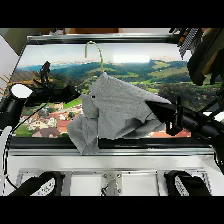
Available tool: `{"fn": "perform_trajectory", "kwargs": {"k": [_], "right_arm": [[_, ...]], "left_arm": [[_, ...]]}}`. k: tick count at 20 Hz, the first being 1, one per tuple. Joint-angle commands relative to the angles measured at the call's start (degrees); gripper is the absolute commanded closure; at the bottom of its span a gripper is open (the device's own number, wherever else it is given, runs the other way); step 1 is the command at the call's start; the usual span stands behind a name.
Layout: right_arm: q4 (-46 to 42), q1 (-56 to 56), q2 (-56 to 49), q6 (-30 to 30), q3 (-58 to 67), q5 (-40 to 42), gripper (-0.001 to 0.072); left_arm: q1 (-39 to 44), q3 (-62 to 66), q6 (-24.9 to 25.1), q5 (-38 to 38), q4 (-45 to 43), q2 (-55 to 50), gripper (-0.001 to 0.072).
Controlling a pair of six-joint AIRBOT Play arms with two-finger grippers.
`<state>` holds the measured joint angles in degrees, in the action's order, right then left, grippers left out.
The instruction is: Fold the clothes and pants, and hang the long-sleeved shirts on hangers.
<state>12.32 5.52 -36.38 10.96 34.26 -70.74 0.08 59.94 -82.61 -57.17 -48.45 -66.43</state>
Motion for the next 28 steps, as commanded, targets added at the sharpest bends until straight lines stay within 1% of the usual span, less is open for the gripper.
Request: {"fn": "perform_trajectory", "kwargs": {"k": [1,6,7,10,12,16,21,24,28], "right_arm": [[-1.86,0.00,0.04,1.07,0.04,-1.22,0.0695],[-2.80,0.00,0.04,1.66,0.09,-0.96,0.0695],[-3.96,0.09,0.04,2.69,0.28,0.15,0.0695],[-9.20,0.11,0.02,3.85,1.60,0.42,0.0695],[-10.29,0.09,0.04,4.52,2.03,0.04,0.0695],[-7.65,0.09,0.02,4.48,2.05,-0.17,0.0695],[1.60,0.07,0.04,3.82,2.14,3.82,0.0695],[6.95,0.07,0.04,2.03,2.16,5.18,0.0695],[8.00,0.00,0.04,1.03,2.16,4.79,0.0695]], "left_arm": [[-0.13,0.57,0.37,0.94,-0.07,-0.59,0.0695],[0.66,6.67,1.44,-1.40,-0.13,-0.59,0.0695],[0.66,7.96,1.44,-1.75,-0.61,-0.59,0.0695],[0.66,9.99,1.36,-3.32,-5.73,-0.59,0.0695],[0.66,10.01,1.36,-3.28,-7.06,-0.66,0.0695],[1.16,10.01,1.36,-3.10,-7.39,-0.66,0.0695],[5.01,9.57,1.33,-2.16,-7.54,-0.66,0.0695],[5.05,6.67,-0.55,-0.13,-7.30,-0.66,0.0696],[5.07,5.57,-0.55,2.25,-6.64,-0.66,0.0695]]}}
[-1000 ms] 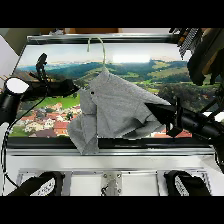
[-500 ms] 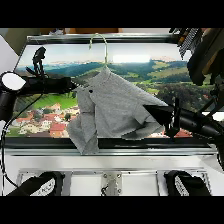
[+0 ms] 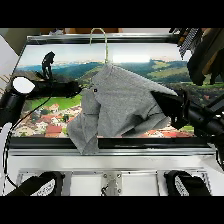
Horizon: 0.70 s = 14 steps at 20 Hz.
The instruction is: Fold the clothes and pants, and hang the long-sleeved shirts on hangers.
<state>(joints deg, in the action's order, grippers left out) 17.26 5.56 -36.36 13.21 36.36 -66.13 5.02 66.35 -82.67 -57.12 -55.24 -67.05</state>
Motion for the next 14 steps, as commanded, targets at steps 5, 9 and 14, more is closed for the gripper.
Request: {"fn": "perform_trajectory", "kwargs": {"k": [5,9,14], "right_arm": [[3.23,-0.09,0.02,-1.18,0.07,2.86,0.0695],[4.70,-0.11,-0.02,-2.69,0.07,4.04,0.0695],[5.42,-0.11,-0.02,-2.99,0.07,4.48,0.0695]], "left_arm": [[0.26,-0.81,1.44,1.64,10.86,-0.02,0.0695],[3.54,-0.81,3.41,0.37,14.93,-0.04,0.0696],[7.13,2.08,3.41,1.60,14.27,-0.04,0.0695]]}}
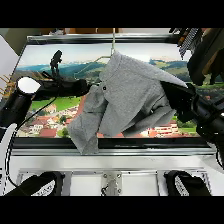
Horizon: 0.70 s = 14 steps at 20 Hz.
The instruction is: Fold the clothes and pants, and hang the long-sleeved shirts on hangers.
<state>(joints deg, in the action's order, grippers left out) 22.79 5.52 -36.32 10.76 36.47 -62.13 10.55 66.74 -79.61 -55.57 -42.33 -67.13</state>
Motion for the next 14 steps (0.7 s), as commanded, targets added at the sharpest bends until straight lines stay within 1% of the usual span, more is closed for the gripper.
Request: {"fn": "perform_trajectory", "kwargs": {"k": [1,4,8,11,14], "right_arm": [[0.87,-0.07,-0.07,-0.61,-0.04,0.48,0.0695],[4.72,-0.07,-0.04,-2.86,-0.04,0.44,0.0695],[2.19,-0.07,-0.07,-2.84,-0.04,0.46,0.0695],[-1.16,-0.07,-0.04,-2.80,-0.04,0.92,0.0695],[-2.29,-0.07,-0.04,-2.82,-0.04,1.90,0.0695]], "left_arm": [[1.49,2.19,0.35,0.42,1.29,0.04,0.0696],[-0.57,2.21,0.33,0.44,1.38,-0.11,0.0695],[-4.13,2.25,0.33,0.22,1.42,-0.09,0.0695],[-7.58,2.27,0.35,-1.40,1.44,-0.09,0.0695],[-10.32,2.25,0.37,-3.06,1.38,-0.07,0.0696]]}}
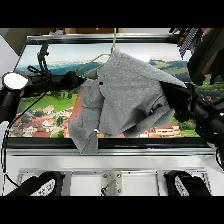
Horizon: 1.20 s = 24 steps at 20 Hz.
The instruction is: Fold the clothes and pants, and hang the long-sleeved shirts on hangers.
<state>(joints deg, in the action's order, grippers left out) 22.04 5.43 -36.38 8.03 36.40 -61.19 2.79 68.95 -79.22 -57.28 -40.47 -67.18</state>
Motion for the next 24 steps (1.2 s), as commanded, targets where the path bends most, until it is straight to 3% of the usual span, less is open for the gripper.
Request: {"fn": "perform_trajectory", "kwargs": {"k": [1,7,15,21,24], "right_arm": [[-1.51,0.02,0.02,-0.09,0.02,0.92,0.0695],[-2.21,0.02,0.02,-0.11,0.02,-1.25,0.0695],[-10.88,0.02,0.04,3.48,0.02,-2.27,0.0695],[-13.97,-1.29,-0.04,5.95,0.28,-1.86,0.0695],[-13.94,-4.37,-0.17,5.46,1.79,2.80,0.0695]], "left_arm": [[-3.23,0.04,0.13,-1.55,-0.52,-0.04,0.0695],[-8.33,0.07,1.07,-1.01,-0.55,-0.04,0.0695],[-12.46,1.88,2.34,-2.14,-0.57,-0.04,0.0696],[-9.07,15.96,2.34,-9.73,-2.01,-0.04,0.0696],[-3.98,19.87,2.36,-14.21,-2.03,-0.04,0.0696]]}}
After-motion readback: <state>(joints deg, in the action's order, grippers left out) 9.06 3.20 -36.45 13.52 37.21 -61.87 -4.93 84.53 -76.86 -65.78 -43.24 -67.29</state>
